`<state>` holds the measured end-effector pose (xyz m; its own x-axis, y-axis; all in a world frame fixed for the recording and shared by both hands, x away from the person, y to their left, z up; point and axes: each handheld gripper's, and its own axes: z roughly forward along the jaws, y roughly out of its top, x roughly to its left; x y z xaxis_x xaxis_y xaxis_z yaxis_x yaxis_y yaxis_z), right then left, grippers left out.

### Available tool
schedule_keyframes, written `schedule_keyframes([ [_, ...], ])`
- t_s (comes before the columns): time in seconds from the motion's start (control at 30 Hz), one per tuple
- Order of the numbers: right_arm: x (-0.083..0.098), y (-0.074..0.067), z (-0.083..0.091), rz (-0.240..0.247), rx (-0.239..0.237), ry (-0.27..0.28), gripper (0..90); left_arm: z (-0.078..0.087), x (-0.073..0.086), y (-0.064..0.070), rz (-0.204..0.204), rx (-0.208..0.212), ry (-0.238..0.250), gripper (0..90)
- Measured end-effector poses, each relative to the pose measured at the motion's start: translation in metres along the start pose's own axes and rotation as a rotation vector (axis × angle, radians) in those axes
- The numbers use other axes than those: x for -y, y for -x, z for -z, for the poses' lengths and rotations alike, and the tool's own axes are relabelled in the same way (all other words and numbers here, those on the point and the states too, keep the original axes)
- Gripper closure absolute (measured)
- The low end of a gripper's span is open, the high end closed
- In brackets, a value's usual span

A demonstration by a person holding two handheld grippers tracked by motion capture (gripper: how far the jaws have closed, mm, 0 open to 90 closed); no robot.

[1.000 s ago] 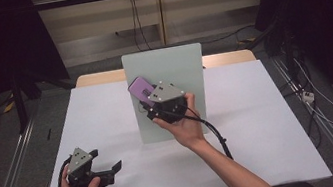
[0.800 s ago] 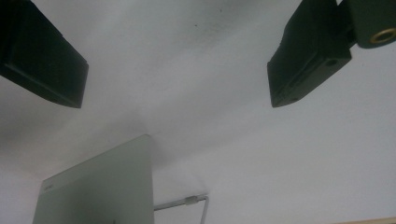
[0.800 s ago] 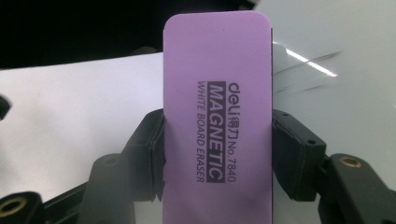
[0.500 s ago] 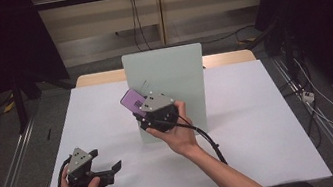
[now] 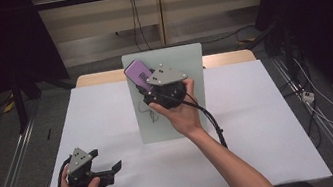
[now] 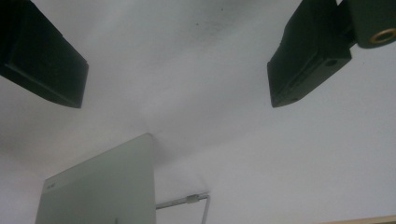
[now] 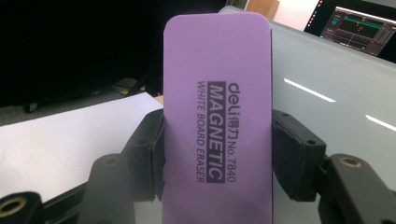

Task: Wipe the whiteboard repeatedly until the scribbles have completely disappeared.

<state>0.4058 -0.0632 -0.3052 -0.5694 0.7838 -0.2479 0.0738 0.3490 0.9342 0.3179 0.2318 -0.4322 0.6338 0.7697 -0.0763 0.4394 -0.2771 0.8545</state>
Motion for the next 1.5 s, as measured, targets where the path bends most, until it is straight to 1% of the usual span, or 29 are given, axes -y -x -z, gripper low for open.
schedule_keyframes([
  [0.07, 0.002, -0.004, -0.003, 0.003, -0.021, -0.013, 41.7, 0.000, 0.000, 0.000, -0.002, -0.004, 0.002, 5.4],
  [0.2, 0.012, -0.022, -0.012, 0.029, -0.044, -0.036, 41.8, 0.000, 0.000, 0.000, -0.002, 0.001, 0.002, 5.4],
  [0.33, 0.023, -0.039, -0.019, 0.051, -0.093, -0.068, 41.8, 0.000, 0.000, 0.000, -0.003, 0.001, 0.001, 5.4],
  [0.43, 0.030, -0.048, -0.022, 0.043, -0.124, -0.085, 41.8, 0.001, 0.000, 0.000, -0.003, -0.003, 0.001, 5.4],
  [0.47, 0.032, -0.050, -0.023, 0.051, -0.127, -0.088, 41.8, 0.000, 0.000, 0.000, -0.002, -0.001, 0.001, 5.4],
  [0.5, 0.032, -0.050, -0.023, 0.057, -0.129, -0.091, 41.8, 0.000, 0.000, 0.000, -0.001, 0.000, 0.001, 5.4],
  [0.57, 0.031, -0.048, -0.023, 0.039, -0.138, -0.086, 41.8, 0.001, 0.000, 0.000, 0.000, -0.003, 0.002, 5.4],
  [0.6, 0.030, -0.047, -0.022, 0.036, -0.136, -0.081, 41.8, 0.001, 0.000, 0.000, 0.000, -0.002, 0.001, 5.4],
  [0.63, 0.028, -0.045, -0.021, 0.043, -0.127, -0.077, 41.8, 0.001, 0.000, 0.000, 0.001, -0.002, 0.001, 5.4],
  [0.7, 0.025, -0.041, -0.019, 0.042, -0.109, -0.065, 41.8, 0.001, 0.000, 0.000, 0.002, -0.002, 0.001, 5.4],
  [0.77, 0.020, -0.032, -0.015, 0.031, -0.092, -0.047, 41.8, 0.001, 0.000, 0.000, -0.001, 0.000, 0.002, 5.4],
  [0.93, 0.007, -0.014, -0.007, 0.025, -0.038, -0.031, 41.8, 0.001, 0.000, 0.000, 0.001, -0.001, 0.002, 5.4],
  [1.03, -0.001, -0.003, -0.003, 0.012, -0.008, -0.011, 41.8, 0.001, 0.000, 0.000, -0.001, -0.001, 0.006, 5.4],
  [1.1, -0.005, 0.000, -0.003, 0.008, -0.006, -0.008, 41.8, 0.001, 0.000, 0.000, 0.003, 0.001, 0.004, 5.4],
  [1.2, -0.005, -0.003, -0.005, 0.026, 0.003, -0.008, 41.8, 0.002, 0.000, 0.000, -0.002, 0.002, 0.005, 5.4],
  [1.27, -0.002, -0.008, -0.008, 0.029, -0.011, -0.012, 41.8, 0.002, 0.000, 0.000, -0.004, 0.000, 0.005, 5.4],
  [1.4, 0.011, -0.024, -0.012, 0.053, -0.038, -0.034, 41.8, 0.002, 0.000, 0.000, -0.003, 0.002, 0.006, 5.4],
  [1.5, 0.025, -0.036, -0.015, 0.067, -0.067, -0.056, 41.8, 0.002, 0.000, 0.000, -0.001, 0.000, 0.006, 5.4],
])
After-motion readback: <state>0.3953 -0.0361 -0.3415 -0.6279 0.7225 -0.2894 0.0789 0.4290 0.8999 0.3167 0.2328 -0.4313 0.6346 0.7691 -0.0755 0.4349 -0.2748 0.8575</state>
